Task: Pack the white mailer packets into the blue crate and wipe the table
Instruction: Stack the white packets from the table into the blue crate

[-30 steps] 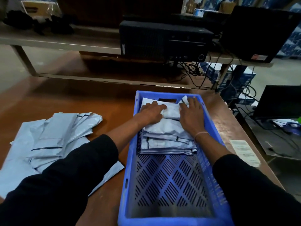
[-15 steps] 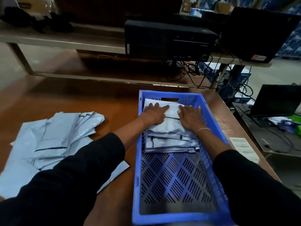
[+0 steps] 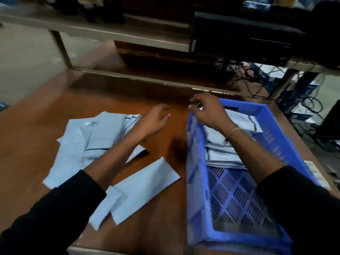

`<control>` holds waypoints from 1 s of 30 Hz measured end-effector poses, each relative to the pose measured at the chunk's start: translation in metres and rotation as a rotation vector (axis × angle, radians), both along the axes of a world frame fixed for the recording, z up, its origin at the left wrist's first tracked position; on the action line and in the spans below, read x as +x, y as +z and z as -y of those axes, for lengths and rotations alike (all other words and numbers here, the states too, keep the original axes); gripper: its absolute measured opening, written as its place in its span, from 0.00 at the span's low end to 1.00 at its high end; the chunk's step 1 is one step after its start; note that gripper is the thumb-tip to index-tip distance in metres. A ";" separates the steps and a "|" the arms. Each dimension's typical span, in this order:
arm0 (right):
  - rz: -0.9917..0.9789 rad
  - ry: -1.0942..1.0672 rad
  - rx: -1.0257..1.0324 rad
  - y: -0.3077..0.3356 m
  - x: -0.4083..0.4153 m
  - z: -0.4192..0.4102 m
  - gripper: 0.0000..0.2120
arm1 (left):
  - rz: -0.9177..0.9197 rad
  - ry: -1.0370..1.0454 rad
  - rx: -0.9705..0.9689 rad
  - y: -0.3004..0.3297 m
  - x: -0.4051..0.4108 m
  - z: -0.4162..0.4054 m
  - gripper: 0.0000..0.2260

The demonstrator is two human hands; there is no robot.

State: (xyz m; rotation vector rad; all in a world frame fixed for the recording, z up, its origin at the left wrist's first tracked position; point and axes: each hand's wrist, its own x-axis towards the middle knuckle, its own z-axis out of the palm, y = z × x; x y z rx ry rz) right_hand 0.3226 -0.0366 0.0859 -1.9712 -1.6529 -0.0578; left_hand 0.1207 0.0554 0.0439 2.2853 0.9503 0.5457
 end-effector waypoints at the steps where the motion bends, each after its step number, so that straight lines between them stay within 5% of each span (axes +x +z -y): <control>1: -0.071 0.032 -0.081 -0.002 -0.019 -0.013 0.13 | -0.017 0.054 -0.029 -0.008 -0.019 -0.009 0.19; 10: -0.790 0.028 -0.622 -0.056 -0.156 -0.099 0.02 | -0.004 0.274 -0.041 -0.039 -0.148 -0.051 0.15; 16: -1.034 -0.133 -0.493 -0.105 -0.220 -0.139 0.08 | 0.061 0.407 -0.185 -0.056 -0.206 -0.070 0.13; 20: -1.080 -0.190 -0.467 -0.117 -0.243 -0.149 0.24 | 0.209 0.342 -0.412 -0.069 -0.229 -0.081 0.16; 26: -1.181 -0.210 -0.433 -0.105 -0.233 -0.156 0.06 | 0.360 0.438 -0.431 -0.080 -0.237 -0.093 0.11; 30: -1.254 -0.211 -0.414 -0.089 -0.215 -0.155 0.04 | 0.442 0.434 -0.544 -0.077 -0.228 -0.099 0.21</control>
